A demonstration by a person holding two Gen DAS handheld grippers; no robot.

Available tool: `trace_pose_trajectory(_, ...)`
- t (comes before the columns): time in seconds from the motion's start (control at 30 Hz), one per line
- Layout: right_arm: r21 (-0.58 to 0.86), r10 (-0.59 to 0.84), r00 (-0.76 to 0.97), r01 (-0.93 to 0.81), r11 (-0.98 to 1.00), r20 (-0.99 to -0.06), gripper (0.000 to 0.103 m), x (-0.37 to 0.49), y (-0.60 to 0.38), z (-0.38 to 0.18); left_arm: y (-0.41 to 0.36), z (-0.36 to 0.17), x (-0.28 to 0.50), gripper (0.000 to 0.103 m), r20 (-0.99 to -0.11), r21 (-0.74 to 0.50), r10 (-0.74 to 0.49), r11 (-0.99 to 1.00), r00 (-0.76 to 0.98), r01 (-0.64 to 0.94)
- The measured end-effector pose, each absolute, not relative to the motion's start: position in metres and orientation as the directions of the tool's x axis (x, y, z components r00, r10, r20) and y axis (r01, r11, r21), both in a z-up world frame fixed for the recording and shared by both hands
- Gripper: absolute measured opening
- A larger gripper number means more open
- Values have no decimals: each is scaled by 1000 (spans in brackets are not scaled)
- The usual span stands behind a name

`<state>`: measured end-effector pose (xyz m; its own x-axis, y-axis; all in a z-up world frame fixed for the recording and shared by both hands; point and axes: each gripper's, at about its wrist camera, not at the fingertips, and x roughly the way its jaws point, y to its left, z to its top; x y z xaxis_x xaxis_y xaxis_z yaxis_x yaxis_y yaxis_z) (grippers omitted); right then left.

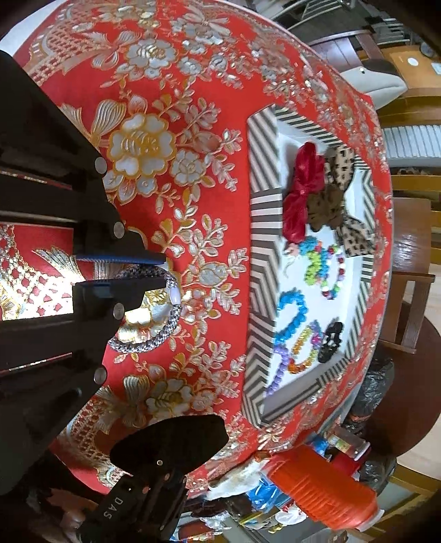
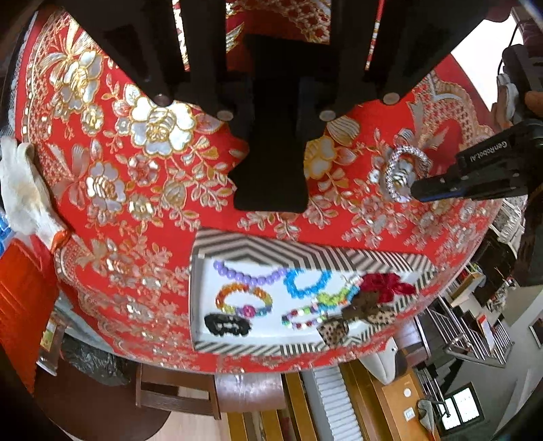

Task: Organize jewelry
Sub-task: 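Grasp the silver bracelet with the left tool and carry it into the tray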

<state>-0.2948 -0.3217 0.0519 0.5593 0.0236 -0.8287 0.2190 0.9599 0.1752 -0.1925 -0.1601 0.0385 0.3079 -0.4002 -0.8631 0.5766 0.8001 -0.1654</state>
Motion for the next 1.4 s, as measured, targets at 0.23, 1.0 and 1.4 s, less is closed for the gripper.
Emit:
trace_pose_trajectory(0.23,194,40,598,196,961,-801,16,-297,-320,70,-166,67,-193,8,-833,-127,-412,791,368,598)
trace_pose_trajectory(1.0,201,40,644,179,963,-764,17,-288,-327,101,-180,97,-163,8,-800,-89,-409,804,439,587)
trace_pose_trajectory(1.4,180,14,656,187,966,-755,17,-254,-347,114,-192,94,-124,8,-799,-110,-398,834,451,541)
